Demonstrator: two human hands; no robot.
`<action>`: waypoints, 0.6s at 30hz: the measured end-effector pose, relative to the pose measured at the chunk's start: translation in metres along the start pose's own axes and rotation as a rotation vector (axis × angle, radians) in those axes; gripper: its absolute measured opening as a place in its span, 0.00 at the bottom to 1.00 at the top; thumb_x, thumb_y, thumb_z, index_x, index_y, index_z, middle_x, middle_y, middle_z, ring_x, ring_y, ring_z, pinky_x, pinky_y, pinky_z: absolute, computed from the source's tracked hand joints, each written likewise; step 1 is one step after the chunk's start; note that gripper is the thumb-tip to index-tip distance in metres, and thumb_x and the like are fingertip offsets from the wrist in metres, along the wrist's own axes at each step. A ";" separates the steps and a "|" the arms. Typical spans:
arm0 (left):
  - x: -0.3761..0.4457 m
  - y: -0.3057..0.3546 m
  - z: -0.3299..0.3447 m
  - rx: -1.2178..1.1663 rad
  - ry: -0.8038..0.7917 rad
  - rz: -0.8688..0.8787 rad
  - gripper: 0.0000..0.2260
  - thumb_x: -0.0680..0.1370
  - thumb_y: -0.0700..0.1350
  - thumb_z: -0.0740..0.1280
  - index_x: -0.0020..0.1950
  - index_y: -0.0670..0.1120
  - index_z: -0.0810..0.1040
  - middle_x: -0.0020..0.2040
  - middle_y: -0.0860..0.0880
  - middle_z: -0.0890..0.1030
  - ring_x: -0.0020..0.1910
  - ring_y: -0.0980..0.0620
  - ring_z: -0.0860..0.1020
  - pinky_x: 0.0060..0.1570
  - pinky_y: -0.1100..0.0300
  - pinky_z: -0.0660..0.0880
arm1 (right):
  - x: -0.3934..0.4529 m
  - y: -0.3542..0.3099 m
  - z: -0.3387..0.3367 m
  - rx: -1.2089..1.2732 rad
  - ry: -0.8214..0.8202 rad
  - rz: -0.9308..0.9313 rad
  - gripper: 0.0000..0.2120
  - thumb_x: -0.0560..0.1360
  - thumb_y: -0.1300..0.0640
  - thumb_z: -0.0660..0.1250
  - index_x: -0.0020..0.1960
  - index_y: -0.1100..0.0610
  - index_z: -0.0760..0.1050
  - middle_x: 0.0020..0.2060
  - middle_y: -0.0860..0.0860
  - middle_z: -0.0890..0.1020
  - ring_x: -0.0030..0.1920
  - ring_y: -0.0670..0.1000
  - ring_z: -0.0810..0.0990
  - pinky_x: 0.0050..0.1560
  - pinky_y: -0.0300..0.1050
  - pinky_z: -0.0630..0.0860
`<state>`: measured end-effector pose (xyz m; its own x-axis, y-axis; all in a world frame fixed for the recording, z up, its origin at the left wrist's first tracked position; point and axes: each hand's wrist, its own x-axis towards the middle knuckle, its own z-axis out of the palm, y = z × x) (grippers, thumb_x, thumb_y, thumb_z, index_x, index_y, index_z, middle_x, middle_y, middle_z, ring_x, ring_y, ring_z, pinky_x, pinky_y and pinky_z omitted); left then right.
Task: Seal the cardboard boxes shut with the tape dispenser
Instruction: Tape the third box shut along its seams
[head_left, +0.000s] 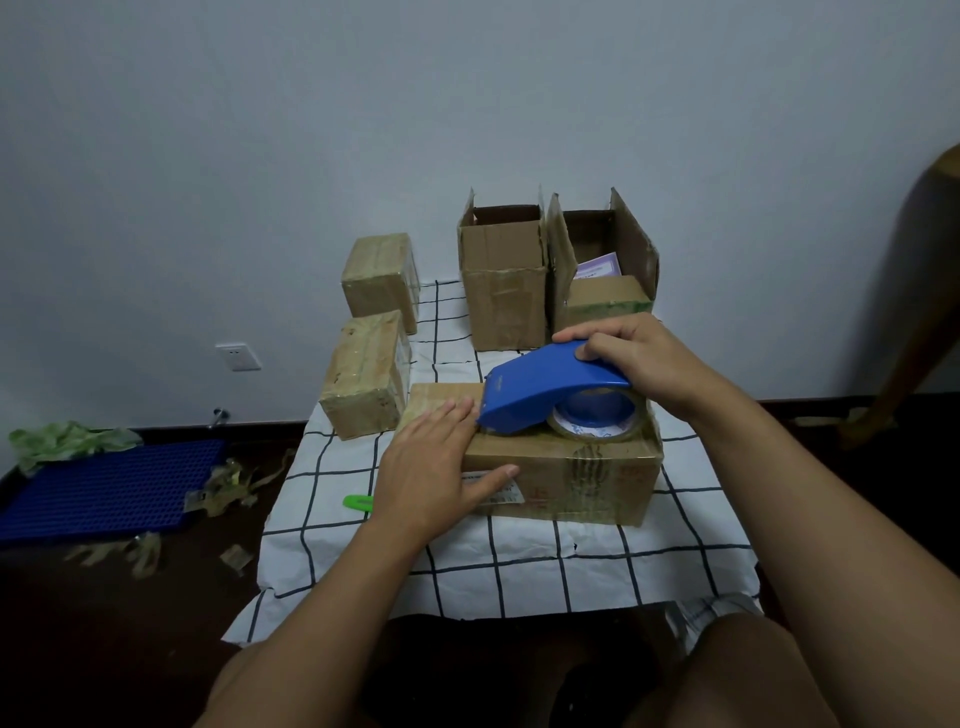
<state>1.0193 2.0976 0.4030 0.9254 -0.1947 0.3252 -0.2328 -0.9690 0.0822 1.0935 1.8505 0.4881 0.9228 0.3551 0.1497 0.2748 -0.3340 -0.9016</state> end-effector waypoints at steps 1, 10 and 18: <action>0.000 0.000 0.000 -0.005 0.006 0.001 0.38 0.73 0.74 0.53 0.77 0.52 0.64 0.75 0.52 0.67 0.75 0.54 0.63 0.73 0.55 0.57 | 0.000 0.000 -0.001 0.001 0.002 0.002 0.14 0.80 0.58 0.63 0.49 0.42 0.84 0.48 0.42 0.83 0.48 0.45 0.80 0.46 0.36 0.75; -0.003 0.002 -0.004 -0.001 0.005 -0.020 0.35 0.74 0.72 0.57 0.73 0.53 0.69 0.74 0.53 0.69 0.74 0.53 0.65 0.70 0.59 0.57 | -0.006 0.004 -0.024 -0.021 0.008 0.001 0.14 0.79 0.59 0.64 0.50 0.46 0.86 0.49 0.45 0.85 0.48 0.47 0.80 0.49 0.40 0.75; -0.002 0.005 -0.002 0.006 0.015 -0.004 0.33 0.74 0.73 0.55 0.75 0.58 0.66 0.74 0.51 0.69 0.74 0.50 0.65 0.70 0.53 0.60 | -0.011 0.006 -0.038 -0.062 0.009 0.017 0.13 0.79 0.60 0.63 0.51 0.48 0.85 0.49 0.46 0.84 0.49 0.48 0.79 0.48 0.40 0.73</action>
<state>1.0154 2.0933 0.4041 0.9219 -0.1881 0.3388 -0.2269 -0.9708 0.0784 1.0949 1.8118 0.4967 0.9297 0.3414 0.1381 0.2749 -0.3938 -0.8771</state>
